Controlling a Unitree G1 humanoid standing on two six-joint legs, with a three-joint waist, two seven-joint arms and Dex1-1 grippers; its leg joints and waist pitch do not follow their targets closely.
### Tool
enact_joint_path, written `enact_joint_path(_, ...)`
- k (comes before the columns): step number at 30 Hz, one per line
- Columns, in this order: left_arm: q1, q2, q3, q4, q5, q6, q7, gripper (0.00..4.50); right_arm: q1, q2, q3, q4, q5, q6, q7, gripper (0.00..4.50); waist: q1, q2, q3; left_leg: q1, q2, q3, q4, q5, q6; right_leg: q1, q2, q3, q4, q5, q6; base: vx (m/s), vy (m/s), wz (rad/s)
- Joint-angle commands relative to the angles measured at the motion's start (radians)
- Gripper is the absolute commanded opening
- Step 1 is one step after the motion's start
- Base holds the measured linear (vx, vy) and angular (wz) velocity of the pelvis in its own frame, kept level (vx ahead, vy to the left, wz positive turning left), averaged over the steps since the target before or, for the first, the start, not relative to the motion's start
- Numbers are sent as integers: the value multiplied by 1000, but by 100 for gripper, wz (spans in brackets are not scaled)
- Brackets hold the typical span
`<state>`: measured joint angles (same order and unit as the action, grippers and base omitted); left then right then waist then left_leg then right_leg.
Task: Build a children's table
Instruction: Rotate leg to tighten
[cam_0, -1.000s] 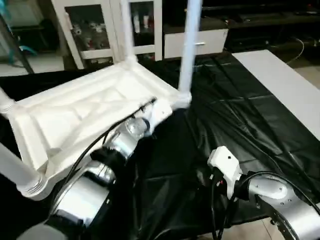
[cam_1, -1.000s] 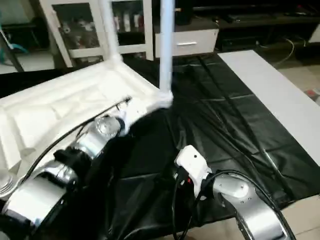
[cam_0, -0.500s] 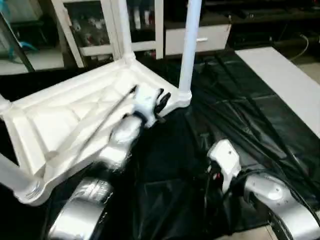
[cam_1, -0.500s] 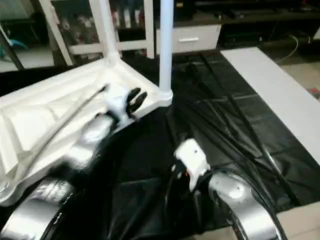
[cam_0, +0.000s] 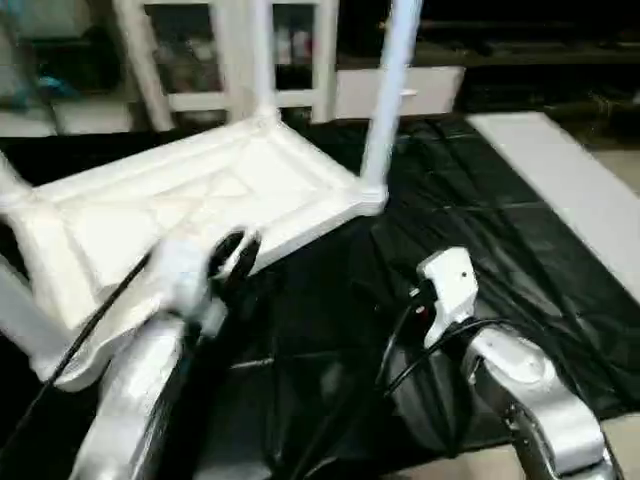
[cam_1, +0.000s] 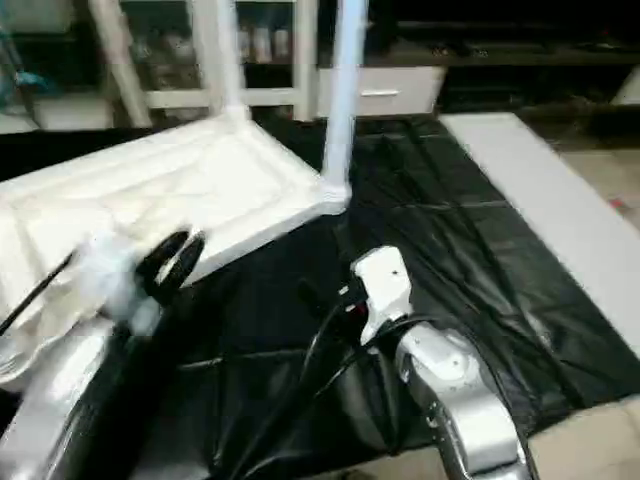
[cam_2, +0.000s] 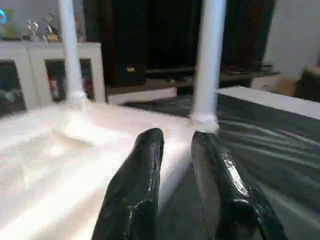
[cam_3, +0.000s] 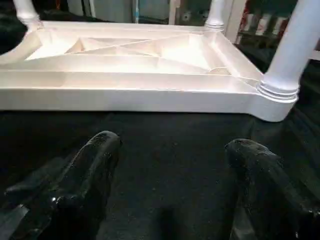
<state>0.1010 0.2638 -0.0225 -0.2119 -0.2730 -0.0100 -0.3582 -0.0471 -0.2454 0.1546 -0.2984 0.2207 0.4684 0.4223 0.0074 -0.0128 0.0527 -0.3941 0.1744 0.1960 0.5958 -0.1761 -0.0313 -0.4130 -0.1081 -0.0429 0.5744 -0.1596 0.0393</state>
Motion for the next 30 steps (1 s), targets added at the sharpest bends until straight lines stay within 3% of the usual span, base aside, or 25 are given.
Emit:
enact_joint_path(1,59,45,8,-101,-69,-27,-57,124,-17,-2,14,16,-2,-15,18,373,-5,-10,-46,39,44,-40,-93,-606,-81,-5,-17,16,-104,-654,-18,0,0,0)
enact_joint_path(2,64,49,9,-105,-73,-30,-62,124,-17,-3,15,17,-1,-15,20,373,-5,-20,-44,39,43,-40,-89,-605,-75,-8,-20,17,-107,-670,-16,0,0,0)
enact_joint_path(3,86,59,19,-127,-83,-34,-83,124,-21,-4,17,20,1,-15,25,373,-9,-5,-35,36,46,-47,-98,-639,-84,-6,-20,13,-112,-704,-10,0,0,0)
enact_joint_path(4,104,58,43,-150,-87,-19,-92,124,-26,-8,19,23,4,-15,33,373,-11,-18,-34,47,45,-48,-94,-670,-93,-14,-14,8,-119,-708,-6,0,0,0)
enact_joint_path(8,148,34,105,-201,-59,10,-50,124,-35,-23,8,35,15,-18,60,373,-21,-13,-26,35,52,-67,-121,-755,-125,10,-5,-3,-103,-645,-22,0,0,0)
enact_joint_path(10,156,30,112,-207,-46,9,-38,124,-38,-25,6,40,17,-19,65,373,-28,-12,-18,50,49,-65,-125,-818,-127,5,9,-25,-119,-653,-21,-63,21,-7)
enact_joint_path(11,191,34,111,-230,-48,10,-22,124,-45,-27,6,47,16,-21,69,373,-29,-8,-11,39,57,-63,-151,-861,-126,28,17,-47,-108,-631,-25,-56,5,-3)
enact_joint_path(12,191,34,111,-230,-48,10,-22,124,-45,-27,6,47,16,-21,69,373,-27,-11,-14,22,65,-59,-167,-867,-122,51,17,-46,-77,-588,-34,0,0,0)
enact_joint_path(13,227,39,111,-253,-59,13,-13,124,-49,-29,7,52,17,-22,74,373,-6,0,-10,-15,83,-43,-224,-908,-135,92,22,-35,29,-462,-60,-88,-6,-2)
enact_joint_path(14,265,44,119,-273,-66,5,0,124,-52,-32,8,55,17,-24,78,373,20,-13,-2,-36,88,-8,-254,-925,-129,96,29,-18,104,-386,-58,-82,-47,9)
enact_joint_path(15,298,43,132,-291,-71,-6,6,124,-51,-35,6,56,21,-25,84,373,25,-48,-3,-1,62,14,-194,-819,-122,41,14,24,46,-615,-29,-82,-47,9)
enact_joint_path(16,331,29,169,-300,-38,-43,30,124,-50,-39,5,64,23,-31,94,373,25,-93,-6,76,21,-1,-34,-661,-110,-61,-33,38,-104,-963,30,-32,-108,14)
enact_joint_path(17,331,29,169,-300,-38,-43,30,124,-50,-39,5,64,23,-31,94,373,16,-64,-10,35,-44,-112,133,-93,-28,-18,-132,124,-170,-1185,-19,-31,-74,-5)
enact_joint_path(18,343,12,193,-296,-15,-62,55,124,-50,-39,7,72,21,-37,98,373,16,-64,-10,35,-44,-112,133,-93,-28,-18,-132,124,-170,-1185,-19,-31,-74,-5)
enact_joint_path(19,343,12,193,-296,-15,-62,55,124,-50,-39,7,72,21,-37,98,373,22,-60,2,47,0,-126,72,-222,-70,5,-122,72,-127,-1003,-49,0,0,0)
enact_joint_path(20,355,-29,239,-290,31,-92,100,124,-53,-37,12,89,19,-46,106,373,34,0,-23,100,46,-134,-32,-512,-154,-5,-5,21,-51,-577,-90,-61,25,5)
enact_joint_path(21,357,-38,249,-288,40,-98,109,124,-54,-37,13,92,18,-48,107,373,1,-4,-4,55,78,-148,-117,-724,-147,40,27,-5,-2,-237,-123,-61,25,5)
enact_joint_path(22,365,-59,268,-288,61,-88,146,124,-59,-30,12,102,18,-53,107,373,10,11,2,46,82,-146,-131,-782,-129,55,21,-11,6,-183,-132,-103,30,13)
enact_joint_path(23,369,-75,282,-284,74,-76,185,124,-66,-23,9,108,19,-57,104,373,13,21,17,38,81,-123,-168,-920,-102,68,28,-33,17,-263,-124,-116,23,4)
enact_joint_path(24,371,-81,289,-281,79,-67,209,143,-71,-18,9,111,18,-59,100,373,29,20,24,-6,94,-98,-214,-1007,-93,112,32,-44,90,-316,-99,-116,23,4)
enact_joint_path(26,374,-86,290,-279,68,-57,227,158,-74,-14,7,113,19,-62,97,373,94,11,25,-72,98,-41,-240,-1010,-61,155,39,-23,206,-300,-64,-78,-77,12)
enact_joint_path(27,374,-86,290,-279,68,-57,227,158,-74,-14,7,113,19,-62,97,373,88,-56,8,25,60,-8,-116,-766,-46,55,19,67,118,-668,16,-56,-121,17)
enact_joint_path(28,344,-98,297,-254,55,-65,256,161,-80,-11,5,117,17,-69,91,373,85,-46,3,134,0,-64,124,-313,-45,-91,-99,122,-119,-1202,37,9,-146,17)
enact_joint_path(29,333,-101,300,-248,57,-66,266,180,-82,-11,4,119,16,-71,90,373,79,-42,7,88,-10,-83,132,-164,-24,-53,-106,159,-131,-1215,8,16,-81,10)
enact_joint_path(30,309,-108,303,-231,42,-78,270,193,-85,-11,4,123,14,-75,89,373,112,-32,-12,59,16,-95,55,-114,-43,15,-84,150,-84,-996,-35,16,-81,10)
